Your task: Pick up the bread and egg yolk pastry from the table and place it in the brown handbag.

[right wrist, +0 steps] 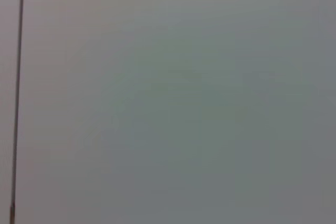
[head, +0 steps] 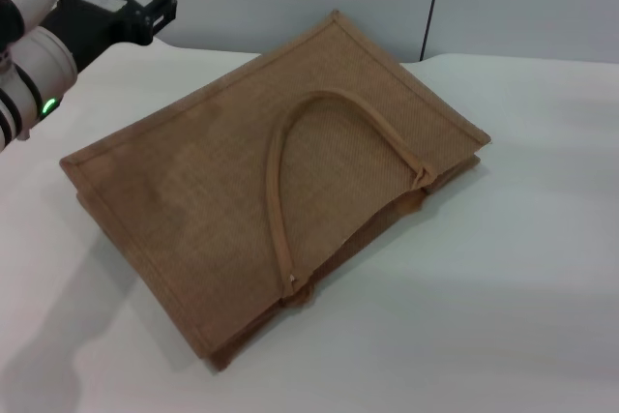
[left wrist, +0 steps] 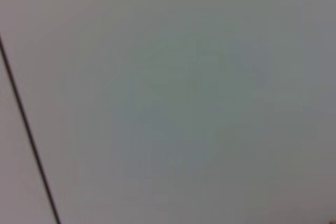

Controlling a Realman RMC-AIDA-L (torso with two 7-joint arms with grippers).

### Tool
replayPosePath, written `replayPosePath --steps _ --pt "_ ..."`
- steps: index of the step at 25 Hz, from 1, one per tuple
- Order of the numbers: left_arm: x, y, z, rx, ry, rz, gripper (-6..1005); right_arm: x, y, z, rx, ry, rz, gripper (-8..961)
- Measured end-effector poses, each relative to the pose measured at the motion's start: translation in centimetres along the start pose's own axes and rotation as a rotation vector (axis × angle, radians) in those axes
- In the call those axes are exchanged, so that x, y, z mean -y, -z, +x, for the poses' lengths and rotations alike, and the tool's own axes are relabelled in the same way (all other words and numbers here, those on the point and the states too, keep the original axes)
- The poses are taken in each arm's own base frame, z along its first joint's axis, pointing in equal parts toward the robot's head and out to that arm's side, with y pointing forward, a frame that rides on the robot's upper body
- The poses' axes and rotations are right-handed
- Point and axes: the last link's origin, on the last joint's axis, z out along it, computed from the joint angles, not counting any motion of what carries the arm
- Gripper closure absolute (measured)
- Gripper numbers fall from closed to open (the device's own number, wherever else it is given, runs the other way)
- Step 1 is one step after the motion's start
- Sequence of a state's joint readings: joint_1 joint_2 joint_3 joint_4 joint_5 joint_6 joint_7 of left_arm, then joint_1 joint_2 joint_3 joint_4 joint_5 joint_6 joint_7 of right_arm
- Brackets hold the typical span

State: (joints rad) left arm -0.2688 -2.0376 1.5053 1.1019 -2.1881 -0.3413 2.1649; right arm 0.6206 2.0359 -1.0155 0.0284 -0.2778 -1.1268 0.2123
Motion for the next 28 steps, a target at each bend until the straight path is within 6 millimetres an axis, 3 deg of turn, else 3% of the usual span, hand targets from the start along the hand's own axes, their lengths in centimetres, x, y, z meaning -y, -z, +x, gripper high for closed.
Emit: replayPosePath --steps 4,12,28 --pt "-1.3 0.8 0.8 -0.05 -0.077 -0.008 309 0.1 0.0 0.1 -0.006 0.002 0.004 168" --pt "-1.6 2.7 -1.4 -0.026 -0.038 0.02 309 0.8 0.4 0.6 -0.029 0.0 0.039 167" --pt "-2.1 1.6 -1.2 -0.02 -0.069 -0.001 309 1.0 -0.1 1.0 -0.081 0.002 0.053 167"
